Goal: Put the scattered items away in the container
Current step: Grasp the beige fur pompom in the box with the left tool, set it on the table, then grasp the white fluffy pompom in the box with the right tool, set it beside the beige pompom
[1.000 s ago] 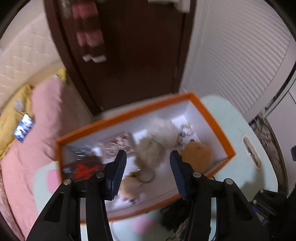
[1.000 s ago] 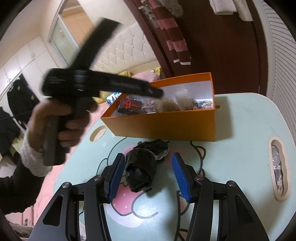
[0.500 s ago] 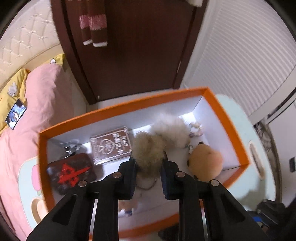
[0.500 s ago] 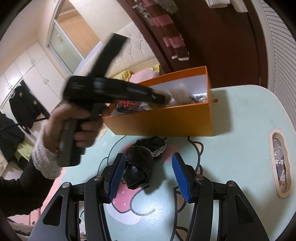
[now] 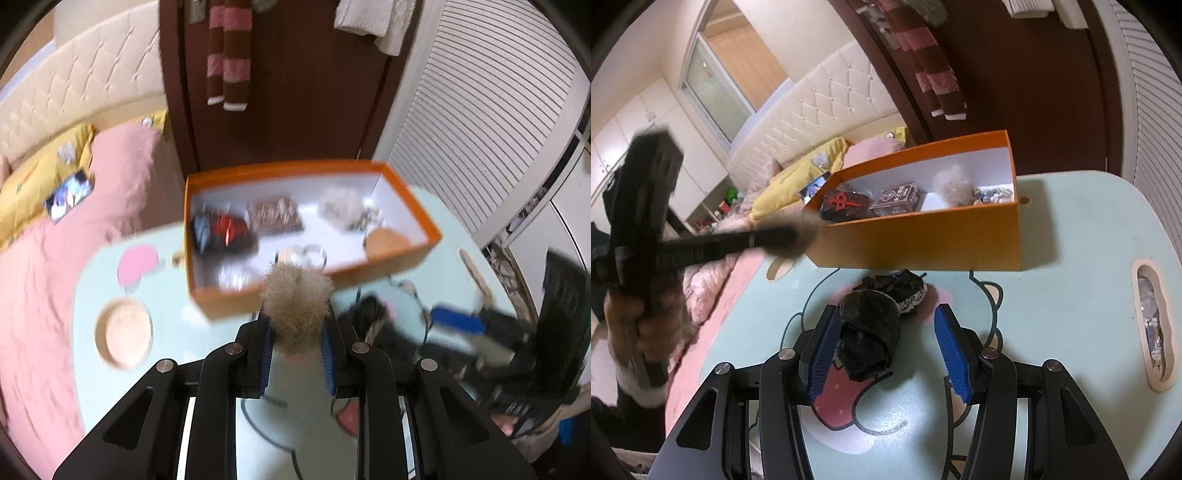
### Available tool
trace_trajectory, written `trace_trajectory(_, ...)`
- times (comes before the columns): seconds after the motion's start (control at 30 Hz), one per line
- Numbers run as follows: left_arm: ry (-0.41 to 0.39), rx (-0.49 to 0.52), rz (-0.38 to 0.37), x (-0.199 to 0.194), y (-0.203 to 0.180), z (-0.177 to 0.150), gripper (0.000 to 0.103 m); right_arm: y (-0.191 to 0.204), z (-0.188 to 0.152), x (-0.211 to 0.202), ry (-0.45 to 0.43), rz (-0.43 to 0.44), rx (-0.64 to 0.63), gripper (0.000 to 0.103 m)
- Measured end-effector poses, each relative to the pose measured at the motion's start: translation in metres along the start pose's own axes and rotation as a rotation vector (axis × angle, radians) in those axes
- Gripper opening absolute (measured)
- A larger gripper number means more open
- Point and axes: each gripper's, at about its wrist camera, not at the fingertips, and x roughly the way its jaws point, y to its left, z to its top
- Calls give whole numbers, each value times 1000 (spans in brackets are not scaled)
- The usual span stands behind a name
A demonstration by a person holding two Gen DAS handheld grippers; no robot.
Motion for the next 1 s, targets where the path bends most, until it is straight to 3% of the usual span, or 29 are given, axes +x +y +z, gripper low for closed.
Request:
trace_trajectory(0.17, 7, -101, -47, 11, 10, -36, 24, 10, 11, -2, 5, -34, -48, 53)
trace_trajectory(0.33, -44, -142, 1, 14, 13, -51, 28, 15, 35, 1, -7, -90, -98, 53)
trace_trajectory(0.43, -81, -211, -10, 13, 21, -57, 43, 20, 51, 4, -21, -125, -135, 53)
trace_trajectory(0.47, -84, -222, -24, 13, 22, -58, 56, 23, 56, 6, -21, -138, -149, 55)
trace_trajectory(0.5, -93, -234, -25, 13, 24, -60, 67, 25, 61, 9, -22, -151, -161, 60)
trace_trajectory(0.53, -108, -245, -19, 11, 26, -62, 69, 26, 66, 12, -22, -165, -169, 65)
trace_trajectory(0.57, -128, -255, -13, 8, 28, -64, 69, 26, 72, 17, -22, -184, -168, 75)
trace_trajectory(0.6, -147, -261, -11, 5, 29, -66, 69, 26, 75, 19, -26, -199, -159, 77)
trace_trajectory(0.73, -181, -260, -17, 1, 32, -72, 69, 19, 90, 34, -4, -198, -107, 77)
trace_trajectory(1.0, -279, -243, -18, -7, 36, -89, 69, 15, 116, 68, 65, -325, -170, 72)
